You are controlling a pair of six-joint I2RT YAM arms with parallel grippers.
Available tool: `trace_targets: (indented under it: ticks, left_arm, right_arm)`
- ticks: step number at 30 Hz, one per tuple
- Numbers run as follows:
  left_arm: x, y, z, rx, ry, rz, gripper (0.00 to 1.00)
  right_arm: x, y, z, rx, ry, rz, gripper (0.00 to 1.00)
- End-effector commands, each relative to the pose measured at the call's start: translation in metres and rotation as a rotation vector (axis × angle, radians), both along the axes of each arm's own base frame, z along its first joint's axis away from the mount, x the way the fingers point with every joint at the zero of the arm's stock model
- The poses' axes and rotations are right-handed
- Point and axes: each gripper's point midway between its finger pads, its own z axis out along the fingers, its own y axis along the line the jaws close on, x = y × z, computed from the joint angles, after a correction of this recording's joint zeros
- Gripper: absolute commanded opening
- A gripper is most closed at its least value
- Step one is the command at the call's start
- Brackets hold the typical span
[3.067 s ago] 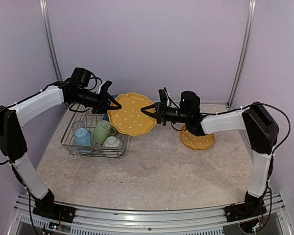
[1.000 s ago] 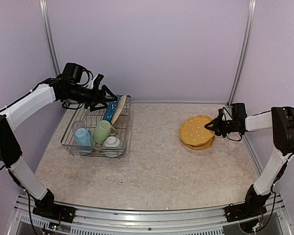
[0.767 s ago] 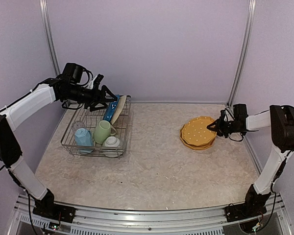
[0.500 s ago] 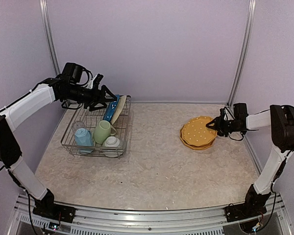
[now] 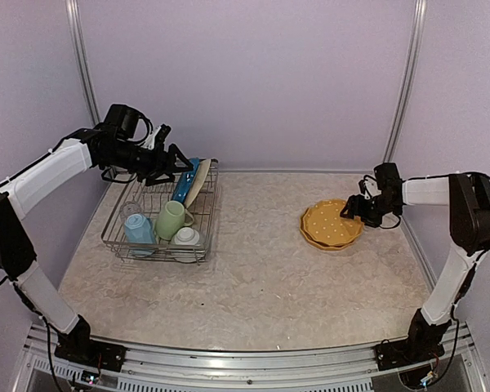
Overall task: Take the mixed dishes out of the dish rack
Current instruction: Place the plate with another plate, then grab the plate from the dish rack.
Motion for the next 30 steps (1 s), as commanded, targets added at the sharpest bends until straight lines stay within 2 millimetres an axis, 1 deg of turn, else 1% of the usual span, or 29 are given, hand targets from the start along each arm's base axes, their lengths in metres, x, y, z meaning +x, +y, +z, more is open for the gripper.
trace_targets:
  ticks: [1, 5, 11, 13, 17, 19, 22, 23, 24, 26, 27, 29, 30]
  left_arm:
    - [0.001, 0.004, 0.009, 0.038, -0.039, 0.012, 0.82]
    - [0.001, 0.002, 0.006, 0.051, -0.037, 0.011, 0.82]
    - [0.004, 0.005, -0.003, 0.109, -0.045, 0.03, 0.82]
    - [0.006, 0.007, -0.007, 0.137, -0.047, 0.042, 0.82]
    - [0.012, 0.012, -0.02, 0.223, -0.056, 0.074, 0.84]
    - [0.018, 0.017, -0.024, 0.271, -0.058, 0.106, 0.85]
    - [0.029, 0.026, -0.032, 0.352, -0.053, 0.164, 0.86]
    - [0.033, 0.028, -0.032, 0.376, -0.053, 0.184, 0.86]
    - [0.038, 0.029, -0.036, 0.406, -0.046, 0.201, 0.86]
    - [0.048, 0.031, -0.032, 0.45, -0.049, 0.239, 0.86]
    - [0.055, 0.032, -0.037, 0.482, -0.039, 0.256, 0.85]
    - [0.064, 0.032, -0.038, 0.538, -0.042, 0.282, 0.85]
    - [0.069, 0.03, -0.042, 0.569, -0.04, 0.286, 0.85]
  right_arm:
    - [-0.004, -0.015, 0.012, -0.149, -0.014, -0.013, 0.74]
    - [-0.007, -0.021, 0.018, -0.19, -0.021, -0.023, 0.78]
    - [-0.016, -0.028, 0.036, -0.25, -0.053, -0.041, 0.83]
    - [-0.022, -0.028, 0.041, -0.265, -0.066, -0.044, 0.85]
    - [-0.041, -0.018, 0.048, -0.264, -0.116, -0.028, 0.87]
    - [-0.049, -0.019, 0.05, -0.275, -0.143, -0.024, 0.89]
    - [-0.059, -0.038, 0.051, -0.363, -0.14, -0.076, 0.9]
    - [-0.061, -0.041, 0.051, -0.374, -0.138, -0.082, 0.9]
    - [-0.063, -0.041, 0.053, -0.372, -0.143, -0.082, 0.9]
    - [-0.067, -0.038, 0.057, -0.353, -0.163, -0.074, 0.9]
    - [-0.069, -0.037, 0.06, -0.343, -0.175, -0.071, 0.9]
    - [-0.072, -0.035, 0.064, -0.332, -0.192, -0.067, 0.9]
    - [-0.073, -0.035, 0.065, -0.331, -0.197, -0.065, 0.9]
